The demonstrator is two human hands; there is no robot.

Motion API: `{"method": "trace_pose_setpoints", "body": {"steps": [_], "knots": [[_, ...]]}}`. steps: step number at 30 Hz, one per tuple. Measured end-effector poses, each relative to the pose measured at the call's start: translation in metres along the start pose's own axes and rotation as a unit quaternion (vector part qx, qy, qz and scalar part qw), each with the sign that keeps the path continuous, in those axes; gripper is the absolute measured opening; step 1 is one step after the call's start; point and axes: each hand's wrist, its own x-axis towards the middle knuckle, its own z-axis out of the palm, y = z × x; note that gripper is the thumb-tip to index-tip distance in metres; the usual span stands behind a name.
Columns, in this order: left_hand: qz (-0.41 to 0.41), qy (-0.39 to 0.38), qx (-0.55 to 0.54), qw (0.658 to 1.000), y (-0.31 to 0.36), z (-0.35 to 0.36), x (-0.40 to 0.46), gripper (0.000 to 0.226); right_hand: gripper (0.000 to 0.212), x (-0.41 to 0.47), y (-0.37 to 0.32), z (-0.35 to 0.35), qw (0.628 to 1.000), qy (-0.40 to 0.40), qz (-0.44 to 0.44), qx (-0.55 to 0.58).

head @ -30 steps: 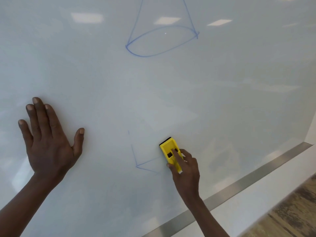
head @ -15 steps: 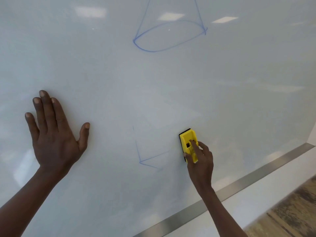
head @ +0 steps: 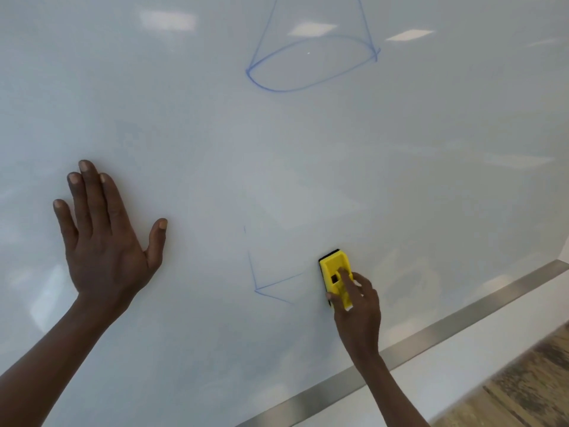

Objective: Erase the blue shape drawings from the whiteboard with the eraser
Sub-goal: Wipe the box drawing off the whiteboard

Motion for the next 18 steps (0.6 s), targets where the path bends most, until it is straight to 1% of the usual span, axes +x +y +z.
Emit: {"method": "trace_pose_setpoints", "body": {"steps": [4,8,14,18], "knots": [[0.004,-0.005,0.003,1.000,0.000,0.001,0.000,0.087,0.055,0.010,-0.015,0.001,1.000,0.010,-0.013,-0.024],[0.010,0.005,0.014,1.000,0.000,0.001,-0.002,0.087,0.054,0.001,-0.037,0.004,0.999,0.004,-0.034,-0.009],[0.009,0.010,0.021,1.000,0.001,0.000,-0.002,0.087,0.047,-0.029,-0.053,0.017,0.993,-0.060,-0.105,-0.006],[0.012,0.012,0.029,0.999,0.002,-0.001,-0.001,0.086,0.054,-0.046,-0.041,0.022,0.987,-0.106,-0.113,-0.029]]}}
